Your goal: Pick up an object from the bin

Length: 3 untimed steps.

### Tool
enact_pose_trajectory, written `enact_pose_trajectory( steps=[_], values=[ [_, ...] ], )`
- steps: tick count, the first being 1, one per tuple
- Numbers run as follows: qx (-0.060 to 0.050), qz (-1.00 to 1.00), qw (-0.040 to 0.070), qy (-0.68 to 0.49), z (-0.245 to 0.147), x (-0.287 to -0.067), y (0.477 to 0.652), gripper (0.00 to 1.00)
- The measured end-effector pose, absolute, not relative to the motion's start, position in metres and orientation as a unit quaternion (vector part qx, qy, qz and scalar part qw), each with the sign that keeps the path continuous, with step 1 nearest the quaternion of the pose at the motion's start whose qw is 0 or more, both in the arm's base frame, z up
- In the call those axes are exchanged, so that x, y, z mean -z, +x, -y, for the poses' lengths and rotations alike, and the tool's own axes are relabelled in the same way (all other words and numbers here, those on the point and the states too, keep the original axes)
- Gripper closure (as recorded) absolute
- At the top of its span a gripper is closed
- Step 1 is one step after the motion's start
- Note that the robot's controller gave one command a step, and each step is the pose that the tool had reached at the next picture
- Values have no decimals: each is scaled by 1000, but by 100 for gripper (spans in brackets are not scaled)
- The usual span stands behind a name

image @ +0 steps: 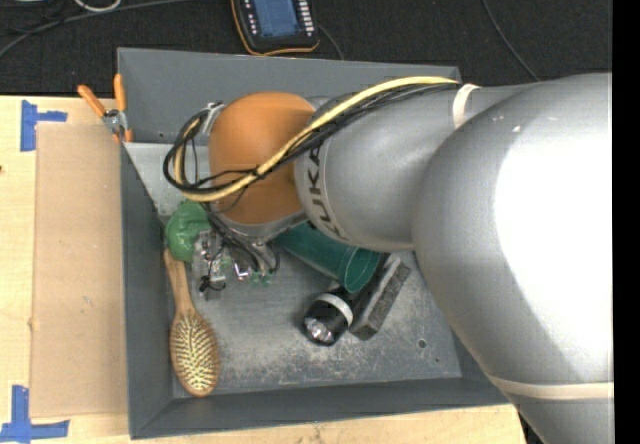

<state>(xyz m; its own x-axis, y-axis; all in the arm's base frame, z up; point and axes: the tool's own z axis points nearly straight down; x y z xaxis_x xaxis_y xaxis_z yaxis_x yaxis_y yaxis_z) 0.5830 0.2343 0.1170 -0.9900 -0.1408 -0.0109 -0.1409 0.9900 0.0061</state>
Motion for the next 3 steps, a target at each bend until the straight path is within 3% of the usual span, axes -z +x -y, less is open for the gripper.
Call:
enact_pose_trajectory(
  steps=[1, 2, 3],
  values=[
    [-3, -960, 2, -282, -236, -161, 579, 100],
    [-3, -977, 2, -213, -220, -108, 544, 100],
    [-3, -951, 5, -310, -189, -132, 581, 0]
  ],
)
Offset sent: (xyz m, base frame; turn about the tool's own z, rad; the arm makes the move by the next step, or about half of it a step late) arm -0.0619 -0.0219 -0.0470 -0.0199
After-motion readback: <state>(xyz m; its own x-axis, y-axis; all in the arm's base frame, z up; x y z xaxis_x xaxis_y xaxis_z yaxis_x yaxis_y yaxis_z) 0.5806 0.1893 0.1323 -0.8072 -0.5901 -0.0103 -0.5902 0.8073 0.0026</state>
